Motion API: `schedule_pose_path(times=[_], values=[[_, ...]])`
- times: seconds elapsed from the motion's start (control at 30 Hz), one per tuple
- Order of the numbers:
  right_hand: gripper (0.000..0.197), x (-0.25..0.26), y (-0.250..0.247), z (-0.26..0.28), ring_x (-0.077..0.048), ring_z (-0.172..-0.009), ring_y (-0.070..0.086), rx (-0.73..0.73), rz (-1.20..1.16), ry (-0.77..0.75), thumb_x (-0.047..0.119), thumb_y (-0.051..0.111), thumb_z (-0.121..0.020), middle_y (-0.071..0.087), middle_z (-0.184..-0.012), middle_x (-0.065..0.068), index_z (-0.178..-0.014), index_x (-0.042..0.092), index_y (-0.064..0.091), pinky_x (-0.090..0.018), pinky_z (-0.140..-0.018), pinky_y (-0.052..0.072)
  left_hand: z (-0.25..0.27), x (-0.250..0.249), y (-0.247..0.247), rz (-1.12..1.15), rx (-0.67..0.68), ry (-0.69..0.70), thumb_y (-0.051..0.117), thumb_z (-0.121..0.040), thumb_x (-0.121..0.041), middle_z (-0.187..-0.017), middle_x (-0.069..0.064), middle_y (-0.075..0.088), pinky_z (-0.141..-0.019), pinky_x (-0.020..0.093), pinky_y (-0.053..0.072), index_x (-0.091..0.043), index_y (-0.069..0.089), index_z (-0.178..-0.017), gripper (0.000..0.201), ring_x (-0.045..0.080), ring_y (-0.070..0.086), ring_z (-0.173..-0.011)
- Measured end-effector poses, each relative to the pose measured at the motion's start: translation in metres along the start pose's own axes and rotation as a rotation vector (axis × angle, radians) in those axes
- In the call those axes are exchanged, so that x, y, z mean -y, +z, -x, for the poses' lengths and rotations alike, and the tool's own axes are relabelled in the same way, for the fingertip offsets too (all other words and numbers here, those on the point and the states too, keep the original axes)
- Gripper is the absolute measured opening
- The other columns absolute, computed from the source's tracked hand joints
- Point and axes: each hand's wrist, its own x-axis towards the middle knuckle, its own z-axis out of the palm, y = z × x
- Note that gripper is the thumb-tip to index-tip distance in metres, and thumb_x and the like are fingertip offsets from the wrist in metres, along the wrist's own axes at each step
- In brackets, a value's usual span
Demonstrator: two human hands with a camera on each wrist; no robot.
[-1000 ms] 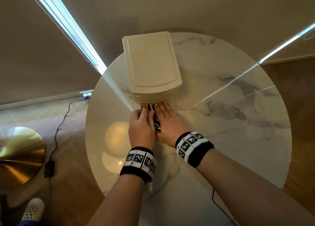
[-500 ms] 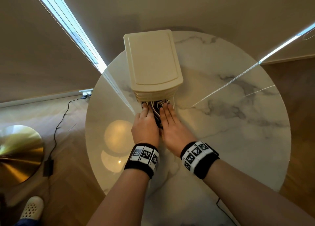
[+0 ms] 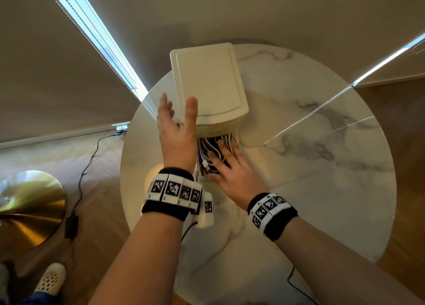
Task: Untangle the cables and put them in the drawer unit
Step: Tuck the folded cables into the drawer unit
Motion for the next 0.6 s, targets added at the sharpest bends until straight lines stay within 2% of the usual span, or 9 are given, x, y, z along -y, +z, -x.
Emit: schedule_pose_path(times=[0.07, 0.1, 0.17, 0.23, 0.37, 0.43, 0.5, 0.53, 0.6], values=[[0.063, -0.002, 0.001, 0.0, -0.049, -0.146, 0.033, -0.035, 0.012, -0.029, 0.054, 0.04, -0.1, 0.04, -0.158, -0.021, -0.147, 0.014, 0.053, -0.057, -0.114, 0.039, -0.012, -0.006, 0.003, -0.039, 0.119, 0.009, 0.064, -0.086, -0.07, -0.163, -0.009, 0.037, -0.121, 0.034, 0.036, -0.03, 0.02, -0.164, 0.098, 0.004, 0.038, -0.146], [0.06, -0.006, 0.003, -0.002, -0.049, -0.143, 0.039, -0.052, 0.052, -0.055, 0.05, 0.047, -0.099, 0.045, -0.154, -0.023, -0.143, 0.011, 0.058, -0.057, -0.112, 0.043, -0.016, -0.005, 0.003, -0.065, 0.162, 0.02, 0.068, -0.089, -0.063, -0.164, -0.01, 0.036, -0.121, 0.037, 0.037, -0.031, 0.018, -0.165, 0.097, 0.004, 0.04, -0.145], [0.052, -0.013, 0.009, -0.006, -0.046, -0.14, 0.045, -0.057, 0.122, -0.085, 0.038, 0.067, -0.094, 0.051, -0.148, -0.025, -0.137, 0.009, 0.063, -0.055, -0.106, 0.049, -0.018, 0.0, 0.001, -0.146, 0.197, 0.041, 0.067, -0.096, -0.049, -0.163, -0.011, 0.037, -0.121, 0.036, 0.038, -0.033, 0.013, -0.165, 0.09, 0.004, 0.043, -0.142], [0.053, -0.017, 0.014, -0.011, -0.043, -0.141, 0.044, -0.043, 0.13, -0.058, 0.031, 0.077, -0.09, 0.051, -0.148, -0.024, -0.137, 0.01, 0.064, -0.053, -0.104, 0.05, -0.018, 0.002, 0.0, -0.198, 0.203, 0.059, 0.064, -0.1, -0.045, -0.163, -0.01, 0.039, -0.119, 0.031, 0.038, -0.033, 0.01, -0.165, 0.086, 0.004, 0.044, -0.141], [0.058, -0.016, 0.019, -0.023, -0.041, -0.144, 0.042, -0.033, 0.098, 0.009, 0.023, 0.077, -0.089, 0.049, -0.15, -0.025, -0.142, 0.011, 0.057, -0.052, -0.108, 0.048, -0.019, 0.001, -0.001, -0.223, 0.209, 0.069, 0.064, -0.101, -0.042, -0.162, -0.009, 0.04, -0.117, 0.026, 0.038, -0.03, 0.009, -0.166, 0.086, 0.003, 0.043, -0.141], [0.062, -0.01, 0.015, -0.039, -0.041, -0.146, 0.039, -0.008, 0.059, 0.078, 0.02, 0.071, -0.091, 0.046, -0.153, -0.023, -0.148, 0.012, 0.05, -0.052, -0.111, 0.046, -0.02, 0.001, -0.002, -0.24, 0.215, 0.07, 0.064, -0.101, -0.042, -0.161, -0.009, 0.041, -0.114, 0.02, 0.037, -0.03, 0.009, -0.166, 0.086, 0.002, 0.043, -0.139], [0.056, -0.002, 0.011, -0.054, -0.042, -0.141, 0.045, -0.007, 0.039, 0.169, 0.02, 0.07, -0.091, 0.053, -0.147, -0.022, -0.145, 0.013, 0.054, -0.052, -0.106, 0.05, -0.021, 0.001, -0.002, -0.257, 0.21, 0.073, 0.064, -0.101, -0.041, -0.16, -0.008, 0.042, -0.109, 0.015, 0.036, -0.029, 0.009, -0.166, 0.086, 0.001, 0.044, -0.137], [0.054, 0.002, 0.011, -0.057, -0.042, -0.139, 0.047, -0.027, 0.04, 0.197, 0.02, 0.07, -0.091, 0.055, -0.145, -0.022, -0.143, 0.013, 0.056, -0.052, -0.106, 0.05, -0.022, 0.001, -0.002, -0.267, 0.208, 0.075, 0.064, -0.1, -0.042, -0.16, -0.007, 0.043, -0.108, 0.015, 0.036, -0.029, 0.009, -0.166, 0.086, 0.003, 0.045, -0.137], [0.055, 0.004, 0.012, -0.051, -0.044, -0.142, 0.043, -0.074, 0.028, 0.17, 0.017, 0.065, -0.093, 0.051, -0.148, -0.023, -0.147, 0.012, 0.052, -0.05, -0.113, 0.041, -0.021, 0.001, -0.002, -0.273, 0.203, 0.073, 0.064, -0.1, -0.043, -0.161, -0.006, 0.042, -0.111, 0.019, 0.037, -0.029, 0.009, -0.166, 0.087, 0.006, 0.045, -0.139]])
